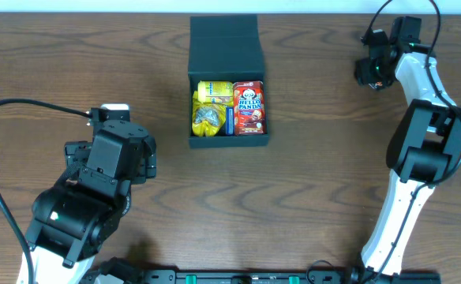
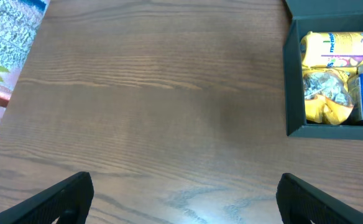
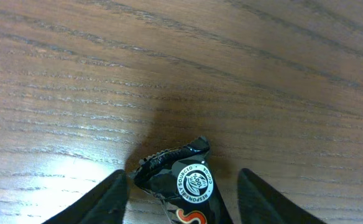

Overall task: Pack container
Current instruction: 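Move the right gripper to the dark chocolate bar and grasp it, then carry the chocolate bar into the box and release it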

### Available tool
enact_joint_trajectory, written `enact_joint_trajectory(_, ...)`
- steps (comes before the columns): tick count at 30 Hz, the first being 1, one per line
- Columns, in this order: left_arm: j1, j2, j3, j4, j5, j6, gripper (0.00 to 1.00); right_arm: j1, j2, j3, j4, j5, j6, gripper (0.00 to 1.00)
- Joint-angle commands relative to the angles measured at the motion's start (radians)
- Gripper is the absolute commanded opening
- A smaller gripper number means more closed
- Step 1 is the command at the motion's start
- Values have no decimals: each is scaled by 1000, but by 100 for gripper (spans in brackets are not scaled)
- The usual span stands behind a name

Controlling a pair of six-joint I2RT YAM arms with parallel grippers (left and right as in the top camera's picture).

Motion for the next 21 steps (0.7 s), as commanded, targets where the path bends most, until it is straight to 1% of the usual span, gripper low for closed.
enact_joint_trajectory(1,2,-1,6,-4,0,-11,95,-2,20,0,2,-11,-3,47)
enact_joint_trajectory(2,2,-1,6,-4,0,-11,95,-2,20,0,2,-11,-2,41)
enact_joint_trajectory(5,2,-2,6,-4,0,-11,95,-2,20,0,1,-11,1,31)
enact_joint_trajectory(10,2,-1,6,-4,0,-11,95,-1,20,0,2,-12,80,20)
enact_joint_trajectory(14,2,-1,6,-4,0,-11,95,2,19,1,2,-37,169,19)
enact_joint_trajectory(18,2,-1,6,-4,0,-11,95,13,17,13,2,-132,248,18)
enact_joint_trajectory(21,2,-1,6,-4,0,-11,95,30,5,31,1,-217,318,15)
